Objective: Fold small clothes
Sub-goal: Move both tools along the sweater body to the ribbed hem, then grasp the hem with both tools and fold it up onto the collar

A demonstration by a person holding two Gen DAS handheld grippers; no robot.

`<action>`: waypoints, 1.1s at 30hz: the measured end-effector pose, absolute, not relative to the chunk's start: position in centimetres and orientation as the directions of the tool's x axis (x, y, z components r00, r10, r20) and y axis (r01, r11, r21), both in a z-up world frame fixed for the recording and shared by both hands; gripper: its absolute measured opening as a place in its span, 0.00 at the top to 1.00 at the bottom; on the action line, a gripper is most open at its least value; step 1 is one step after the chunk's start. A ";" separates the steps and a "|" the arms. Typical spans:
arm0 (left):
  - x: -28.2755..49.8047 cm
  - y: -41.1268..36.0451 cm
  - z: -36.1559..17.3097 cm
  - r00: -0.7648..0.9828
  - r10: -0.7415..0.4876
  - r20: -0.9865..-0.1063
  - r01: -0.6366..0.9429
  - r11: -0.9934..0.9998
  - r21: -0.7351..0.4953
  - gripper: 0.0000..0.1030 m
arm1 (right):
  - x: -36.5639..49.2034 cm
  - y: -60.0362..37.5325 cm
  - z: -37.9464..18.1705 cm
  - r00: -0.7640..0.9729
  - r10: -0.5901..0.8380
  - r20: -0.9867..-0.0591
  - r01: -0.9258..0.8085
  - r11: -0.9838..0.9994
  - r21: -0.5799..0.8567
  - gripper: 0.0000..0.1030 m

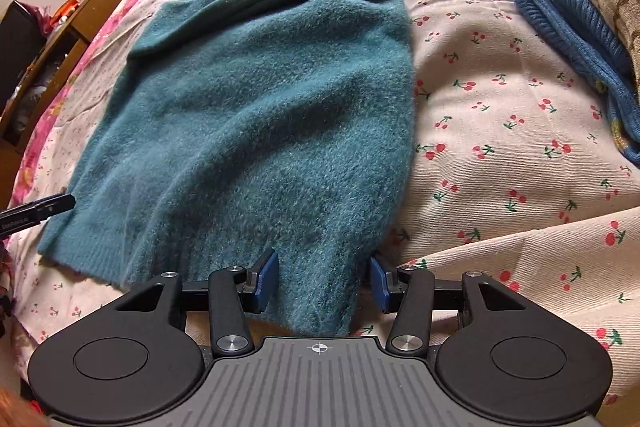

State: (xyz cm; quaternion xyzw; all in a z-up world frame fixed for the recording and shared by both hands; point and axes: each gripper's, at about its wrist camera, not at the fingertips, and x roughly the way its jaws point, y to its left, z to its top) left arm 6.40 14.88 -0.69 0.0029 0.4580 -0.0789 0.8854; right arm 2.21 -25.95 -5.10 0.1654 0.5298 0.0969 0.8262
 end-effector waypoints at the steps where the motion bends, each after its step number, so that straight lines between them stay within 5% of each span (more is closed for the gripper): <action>1: 6.5 15.0 -0.8 0.564 -0.129 -0.816 0.134 0.989 -0.063 0.51 | 2.3 -25.9 -5.2 0.419 0.339 -0.843 0.018 0.925 0.380 0.54; 11: 6.5 15.6 -1.0 0.501 -0.149 -0.853 0.113 0.988 -0.107 0.56 | 1.9 -25.9 -5.2 0.441 0.373 -0.816 0.024 0.904 0.426 0.57; 17: 7.5 15.4 -1.1 0.430 -0.226 -0.874 0.140 0.973 -0.183 0.74 | 2.3 -26.9 -6.3 0.458 0.432 -0.777 0.104 0.842 0.530 0.82; 20: 7.7 15.9 -0.9 0.418 -0.292 -0.860 0.125 0.956 -0.264 0.80 | 2.1 -27.0 -5.5 0.501 0.465 -0.730 0.103 0.806 0.584 0.86; 26: 9.7 17.1 0.5 0.482 -0.557 -0.676 0.079 0.796 -0.600 0.81 | 4.0 -27.7 -1.7 0.640 0.571 -0.514 0.052 0.635 0.771 0.87; 33: 19.3 17.2 3.3 0.646 -0.610 -0.458 0.132 0.680 -0.721 0.81 | 13.7 -29.1 2.1 0.786 0.507 -0.355 -0.010 0.583 0.812 0.87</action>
